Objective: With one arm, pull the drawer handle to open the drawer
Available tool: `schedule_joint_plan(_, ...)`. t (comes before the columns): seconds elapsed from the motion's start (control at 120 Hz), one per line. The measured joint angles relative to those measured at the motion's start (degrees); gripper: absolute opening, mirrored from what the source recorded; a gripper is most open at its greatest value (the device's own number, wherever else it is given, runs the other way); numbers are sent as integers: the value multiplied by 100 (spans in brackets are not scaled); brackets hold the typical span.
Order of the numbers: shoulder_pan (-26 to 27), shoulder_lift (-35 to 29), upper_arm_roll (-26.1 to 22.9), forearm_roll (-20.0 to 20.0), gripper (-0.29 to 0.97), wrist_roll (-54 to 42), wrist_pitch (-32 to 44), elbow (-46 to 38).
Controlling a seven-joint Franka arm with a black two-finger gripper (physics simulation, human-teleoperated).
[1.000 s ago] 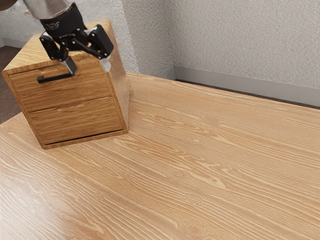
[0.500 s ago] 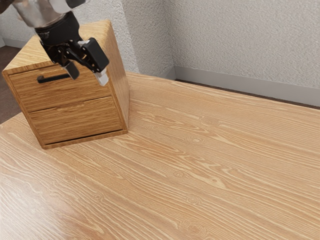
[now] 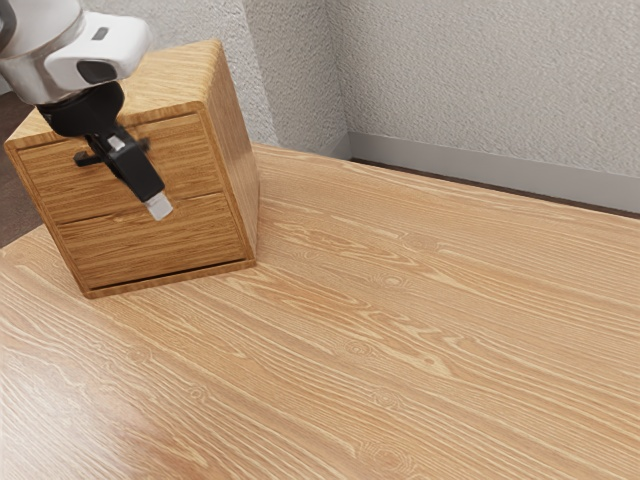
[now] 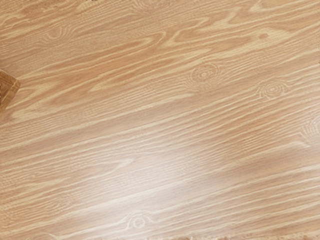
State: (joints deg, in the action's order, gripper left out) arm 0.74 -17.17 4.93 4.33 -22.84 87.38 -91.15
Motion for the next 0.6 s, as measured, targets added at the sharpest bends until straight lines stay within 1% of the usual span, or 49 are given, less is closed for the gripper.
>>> schedule_joint_plan(0.058, 0, -123, 15, 68, 68, -375, 20, -93)
schedule_joint_plan(0.15, 4, -204, 33, 140, 68, -1076, 251, -304)
schedule_joint_plan(0.25, -2, -73, 278, 167, 68, -1871, 441, -309)
schedule_joint_plan(0.3, -1, 62, 445, 180, 68, -2246, 505, -251)
schedule_joint_plan(0.375, -8, 166, 851, 197, 68, -2762, 570, -163)
schedule_joint_plan(0.533, 1, 377, 1263, 288, 68, -3664, 667, 78)
schedule_joint_plan(0.6, 2, 406, 1633, 319, 68, -4015, 693, 134)
